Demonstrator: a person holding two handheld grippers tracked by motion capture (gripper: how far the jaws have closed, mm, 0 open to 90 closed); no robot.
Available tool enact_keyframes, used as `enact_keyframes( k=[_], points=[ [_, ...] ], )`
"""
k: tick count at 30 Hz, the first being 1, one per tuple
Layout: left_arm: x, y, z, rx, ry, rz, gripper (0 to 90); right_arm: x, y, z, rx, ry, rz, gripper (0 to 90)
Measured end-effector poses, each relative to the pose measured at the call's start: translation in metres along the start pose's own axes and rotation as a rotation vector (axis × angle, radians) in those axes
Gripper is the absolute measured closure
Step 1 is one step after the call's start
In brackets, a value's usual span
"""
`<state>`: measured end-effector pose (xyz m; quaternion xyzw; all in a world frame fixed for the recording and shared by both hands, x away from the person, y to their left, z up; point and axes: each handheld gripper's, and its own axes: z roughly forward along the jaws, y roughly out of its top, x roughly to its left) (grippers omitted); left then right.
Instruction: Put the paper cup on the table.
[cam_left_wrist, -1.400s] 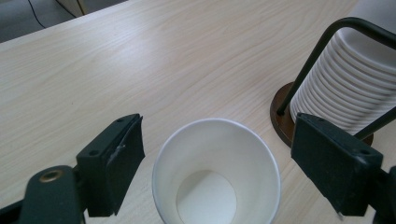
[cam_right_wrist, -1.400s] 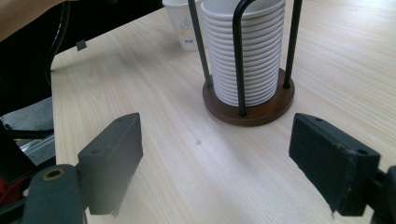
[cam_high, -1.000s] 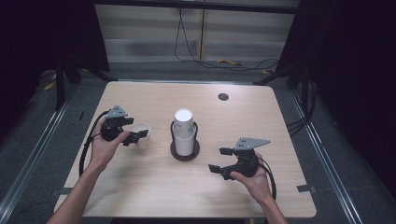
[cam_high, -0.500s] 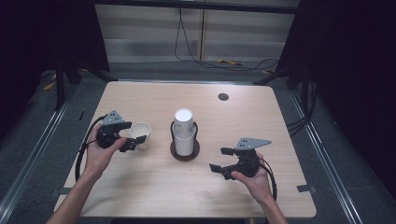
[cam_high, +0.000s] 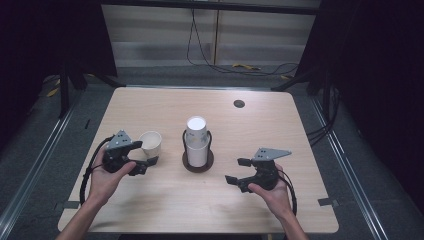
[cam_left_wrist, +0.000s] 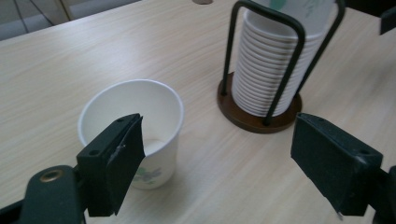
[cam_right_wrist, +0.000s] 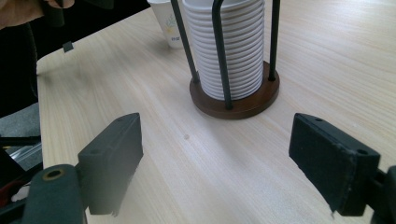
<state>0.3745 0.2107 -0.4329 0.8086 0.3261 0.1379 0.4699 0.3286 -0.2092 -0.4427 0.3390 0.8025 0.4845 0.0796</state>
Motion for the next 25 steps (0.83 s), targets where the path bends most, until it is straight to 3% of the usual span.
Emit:
enact_keyframes(
  k=[6, 8, 19, 25],
  points=[
    [-0.010, -0.015, 0.003, 0.018, -0.050, 0.015, 17.2, -0.001, -0.001, -0.001, -0.002, -0.004, 0.005, 17.6],
    [-0.012, -0.020, 0.005, 0.034, -0.043, 0.019, 17.2, -0.001, -0.001, 0.000, 0.000, -0.004, 0.006, 17.6],
    [-0.024, -0.043, 0.011, 0.060, -0.081, -0.035, 17.2, 0.000, -0.004, 0.002, 0.003, -0.015, 0.004, 17.9],
    [-0.027, -0.049, 0.013, 0.058, -0.097, -0.033, 17.1, -0.004, -0.009, 0.003, -0.003, -0.046, 0.025, 17.7]
  ],
)
